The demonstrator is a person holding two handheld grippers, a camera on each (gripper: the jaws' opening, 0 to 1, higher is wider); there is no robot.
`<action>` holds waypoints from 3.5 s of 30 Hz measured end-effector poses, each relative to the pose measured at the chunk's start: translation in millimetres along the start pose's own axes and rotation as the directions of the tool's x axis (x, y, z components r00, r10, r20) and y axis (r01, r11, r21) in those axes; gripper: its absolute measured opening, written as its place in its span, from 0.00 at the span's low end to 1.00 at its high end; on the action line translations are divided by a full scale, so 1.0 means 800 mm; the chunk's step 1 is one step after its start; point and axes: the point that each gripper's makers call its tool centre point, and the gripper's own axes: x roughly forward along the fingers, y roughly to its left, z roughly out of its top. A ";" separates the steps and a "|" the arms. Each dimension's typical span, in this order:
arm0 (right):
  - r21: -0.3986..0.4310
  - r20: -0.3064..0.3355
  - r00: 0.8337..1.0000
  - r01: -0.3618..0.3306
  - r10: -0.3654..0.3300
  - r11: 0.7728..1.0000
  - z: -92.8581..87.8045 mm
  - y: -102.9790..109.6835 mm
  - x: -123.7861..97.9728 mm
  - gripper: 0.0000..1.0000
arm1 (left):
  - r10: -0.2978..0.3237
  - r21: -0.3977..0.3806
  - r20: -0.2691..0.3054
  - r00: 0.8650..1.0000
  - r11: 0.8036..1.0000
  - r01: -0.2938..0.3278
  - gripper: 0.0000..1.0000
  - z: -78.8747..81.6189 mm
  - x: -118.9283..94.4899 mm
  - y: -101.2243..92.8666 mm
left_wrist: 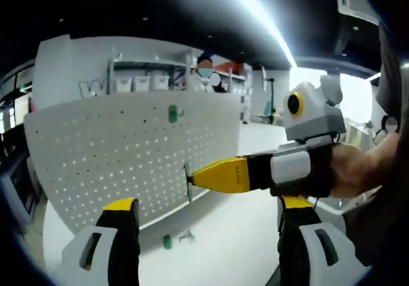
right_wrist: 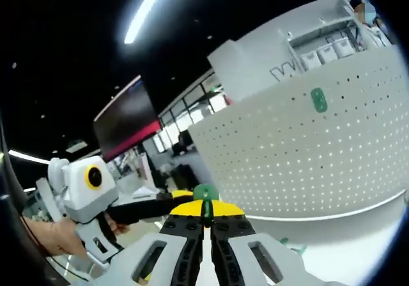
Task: Insert the hook assembly into the mounting plate slot until the hook locks in place.
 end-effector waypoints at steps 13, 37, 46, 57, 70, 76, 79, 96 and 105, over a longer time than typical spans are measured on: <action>-0.156 0.007 0.995 0.096 -0.096 0.983 0.014 -0.036 0.009 0.00 | 0.010 -0.089 0.027 1.000 0.996 -0.008 1.00 -0.001 -0.009 0.011; -0.277 0.170 0.911 0.409 -0.375 0.869 0.104 -0.183 0.013 0.00 | 0.043 -0.162 0.001 0.999 0.986 -0.042 1.00 -0.015 -0.011 0.031; -0.257 0.218 0.866 0.495 -0.450 0.830 0.131 -0.232 -0.001 0.00 | 0.045 -0.175 -0.010 0.999 0.984 -0.046 0.99 -0.018 -0.010 0.039; -0.246 0.267 0.828 0.553 -0.493 0.796 0.154 -0.262 0.000 0.00 | 0.045 -0.197 0.001 0.999 0.980 -0.044 0.97 -0.017 -0.009 0.043; -0.246 0.315 0.799 0.590 -0.512 0.769 0.184 -0.275 0.006 0.00 | 0.072 -0.197 -0.005 0.997 0.978 -0.071 0.98 -0.020 -0.013 0.051; -0.254 0.320 0.796 0.595 -0.514 0.763 0.187 -0.277 0.008 0.00 | 0.081 -0.202 -0.001 0.997 0.976 -0.079 1.00 -0.019 -0.015 0.055; -0.255 0.320 0.795 0.596 -0.516 0.761 0.186 -0.277 0.008 0.00 | 0.083 -0.201 -0.008 0.996 0.976 -0.083 1.00 -0.021 -0.016 0.056; -0.256 0.311 0.786 0.610 -0.534 0.750 0.179 -0.286 0.008 0.00 | 0.115 -0.208 -0.011 0.993 0.971 -0.115 0.98 -0.021 -0.024 0.067; -0.272 0.309 0.781 0.619 -0.542 0.737 0.177 -0.286 0.010 0.00 | 0.130 -0.210 -0.020 0.991 0.969 -0.131 0.98 -0.024 -0.025 0.071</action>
